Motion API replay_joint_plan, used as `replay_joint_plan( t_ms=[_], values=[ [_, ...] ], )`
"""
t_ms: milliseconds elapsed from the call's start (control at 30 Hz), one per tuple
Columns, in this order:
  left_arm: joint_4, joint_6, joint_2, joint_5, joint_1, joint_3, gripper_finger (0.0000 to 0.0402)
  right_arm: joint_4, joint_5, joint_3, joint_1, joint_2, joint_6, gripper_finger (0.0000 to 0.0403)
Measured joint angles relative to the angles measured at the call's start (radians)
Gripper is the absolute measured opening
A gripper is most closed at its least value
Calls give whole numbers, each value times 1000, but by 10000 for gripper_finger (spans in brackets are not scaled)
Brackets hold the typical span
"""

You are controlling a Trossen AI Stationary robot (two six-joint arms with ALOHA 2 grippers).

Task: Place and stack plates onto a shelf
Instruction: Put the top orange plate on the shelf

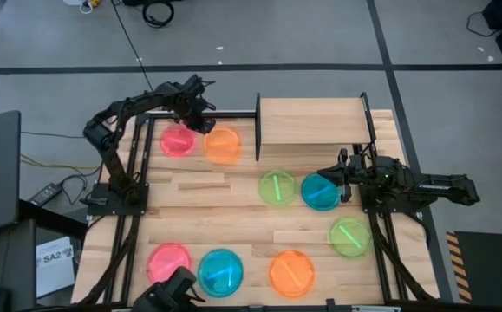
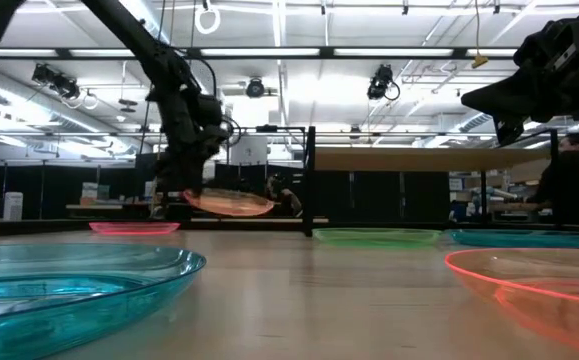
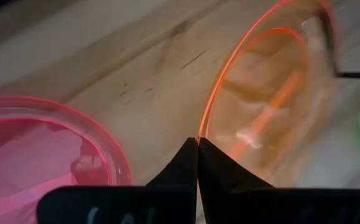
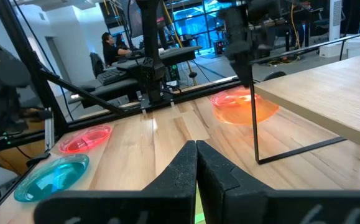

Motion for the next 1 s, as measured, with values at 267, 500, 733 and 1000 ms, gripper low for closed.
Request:
replay_joint_plan(
  t_ms=[267,500,733,1000],
  values=[
    [-37,2,-156,3,29,1,4,0,0,0,0,0,0,12],
    [-69,2,-280,5,43,1,4,0,0,0,0,0,0,12],
    [-77,-9,-359,61,42,1,4,57,7,0,0,0,34,12],
    [-89,-11,-397,128,19,1,4,205,7,0,0,1,106,47]
  ],
)
